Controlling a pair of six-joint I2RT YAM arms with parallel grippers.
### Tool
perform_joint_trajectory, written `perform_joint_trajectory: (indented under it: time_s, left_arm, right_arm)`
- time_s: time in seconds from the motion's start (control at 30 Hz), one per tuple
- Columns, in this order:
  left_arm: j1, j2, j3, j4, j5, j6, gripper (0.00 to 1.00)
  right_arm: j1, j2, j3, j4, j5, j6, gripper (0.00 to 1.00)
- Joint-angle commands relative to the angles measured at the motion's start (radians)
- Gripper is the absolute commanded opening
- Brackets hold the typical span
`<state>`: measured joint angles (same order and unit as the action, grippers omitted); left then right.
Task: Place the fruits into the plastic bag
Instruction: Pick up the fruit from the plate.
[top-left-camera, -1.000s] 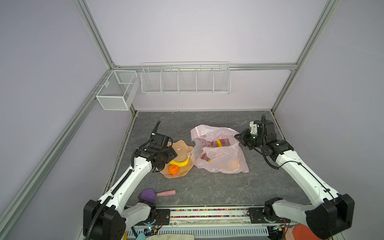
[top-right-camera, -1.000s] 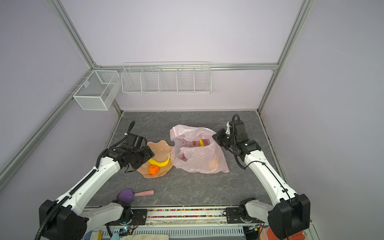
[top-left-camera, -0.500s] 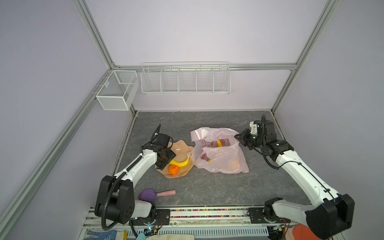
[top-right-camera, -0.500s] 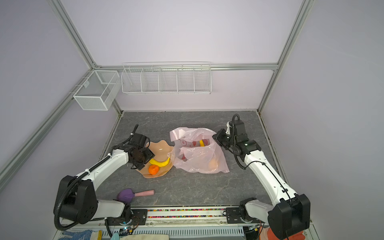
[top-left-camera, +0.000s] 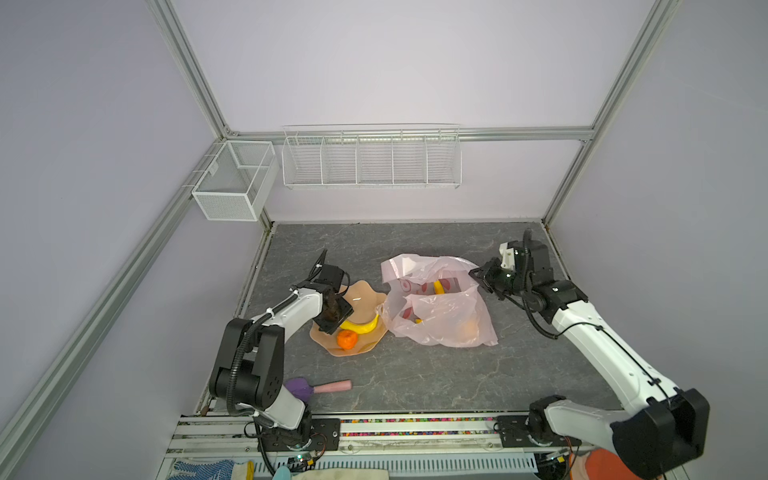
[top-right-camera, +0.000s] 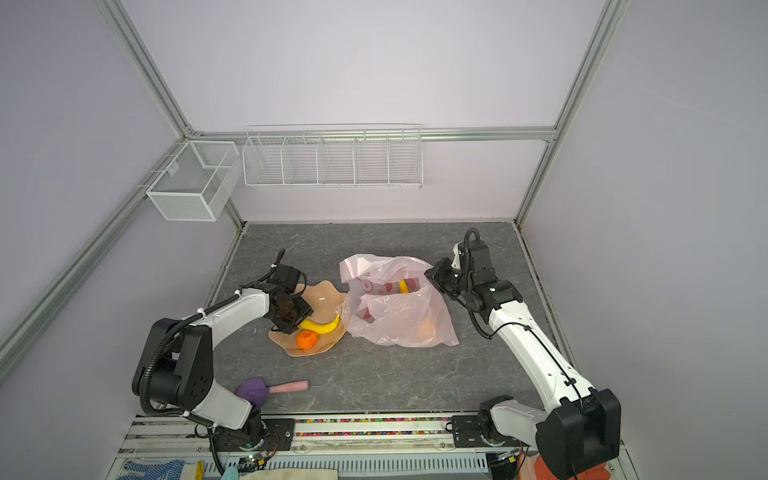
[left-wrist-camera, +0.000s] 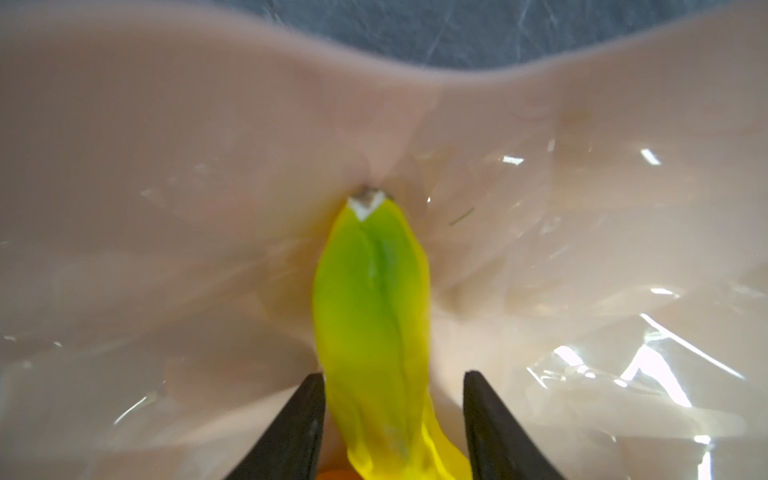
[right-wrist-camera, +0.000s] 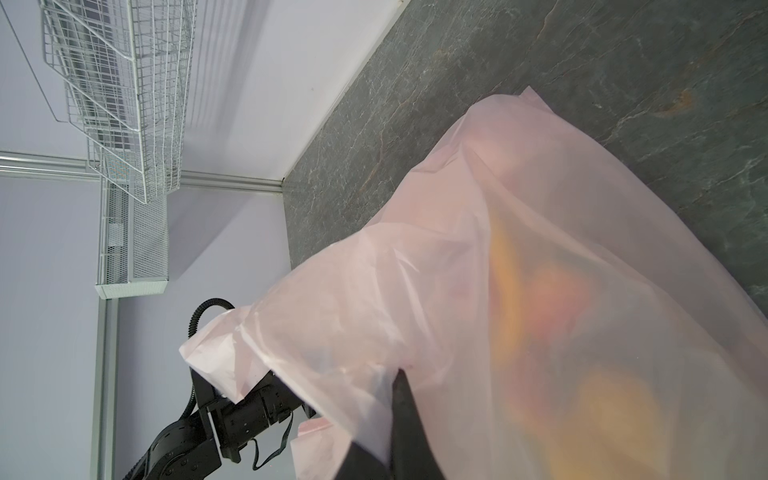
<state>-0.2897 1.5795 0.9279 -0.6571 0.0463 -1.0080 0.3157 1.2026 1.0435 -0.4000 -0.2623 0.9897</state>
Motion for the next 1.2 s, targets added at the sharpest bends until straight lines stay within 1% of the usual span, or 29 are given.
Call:
perform_joint_trajectory:
  time_s: [0.0,0.17,0.33,0.4,0.57,0.9,1.03,1.17]
  left_arm:
    - [0.006,0.020,0.022,0.010,-0.001,0.002,0.50]
    - [0.007,0.027,0.020,0.013,0.005,0.007,0.42]
    - [0.006,0.023,0.025,0.010,0.010,0.017,0.29]
    - [0.006,0.011,0.036,-0.004,0.001,0.027,0.22]
    - [0.006,-0.034,0.079,-0.045,-0.018,0.056,0.11]
    - [0.006,-0.119,0.240,-0.185,-0.073,0.144,0.03]
    - [0.006,-0.158,0.274,-0.228,-0.089,0.185,0.00]
    - [0.006,-0.205,0.291,-0.243,-0.102,0.231,0.00]
  right_arm:
    - [-0.002,-0.030,0.000,-0.012,0.006,-0.012,0.07]
    - [-0.001,-0.034,0.000,-0.012,0.008,-0.010,0.07]
    - [-0.001,-0.035,0.001,-0.012,0.009,-0.008,0.07]
    - [-0.002,-0.038,0.000,-0.014,0.012,-0.010,0.07]
    - [-0.002,-0.039,0.000,-0.016,0.014,-0.010,0.07]
    - [-0.003,-0.034,0.004,-0.016,0.011,-0.013,0.07]
    - [-0.003,-0.037,0.004,-0.016,0.013,-0.013,0.07]
    - [-0.003,-0.034,0.004,-0.016,0.009,-0.013,0.07]
